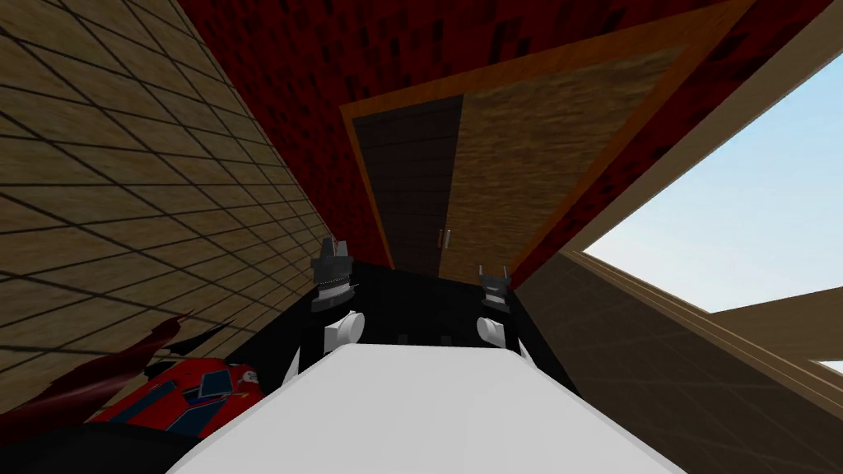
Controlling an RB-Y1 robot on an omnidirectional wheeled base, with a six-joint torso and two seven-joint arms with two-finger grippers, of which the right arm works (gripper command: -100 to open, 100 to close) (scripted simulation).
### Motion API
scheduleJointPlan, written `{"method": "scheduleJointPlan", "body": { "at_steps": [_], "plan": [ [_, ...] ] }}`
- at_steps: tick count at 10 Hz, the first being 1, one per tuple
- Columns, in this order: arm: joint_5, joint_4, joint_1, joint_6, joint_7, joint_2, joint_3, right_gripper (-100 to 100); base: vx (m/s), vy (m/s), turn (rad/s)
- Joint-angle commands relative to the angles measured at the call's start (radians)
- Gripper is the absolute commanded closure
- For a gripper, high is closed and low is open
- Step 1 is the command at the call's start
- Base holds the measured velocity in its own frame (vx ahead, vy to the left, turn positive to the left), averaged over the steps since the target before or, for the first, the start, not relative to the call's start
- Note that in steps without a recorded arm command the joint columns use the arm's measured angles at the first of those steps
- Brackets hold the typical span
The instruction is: Pull the door open
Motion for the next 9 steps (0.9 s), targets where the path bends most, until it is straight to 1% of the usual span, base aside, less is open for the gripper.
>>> {"method": "scheduleJointPlan", "body": {
  "at_steps": [1,7,8,9],
  "plan": [
    [-0.027,0.039,-0.008,-0.005,-0.035,-0.002,0.0,-100,0.108,-0.002,0.184],
    [-0.118,0.196,-0.04,-0.038,-0.152,-0.005,0.006,-100,0.111,-0.008,0.163],
    [-0.118,0.196,-0.04,-0.038,-0.152,-0.005,0.006,-100,0.07,-0.014,0.042],
    [-0.132,0.222,-0.045,-0.044,-0.171,-0.006,0.007,-100,0.056,-0.011,0.108]
  ]
}}
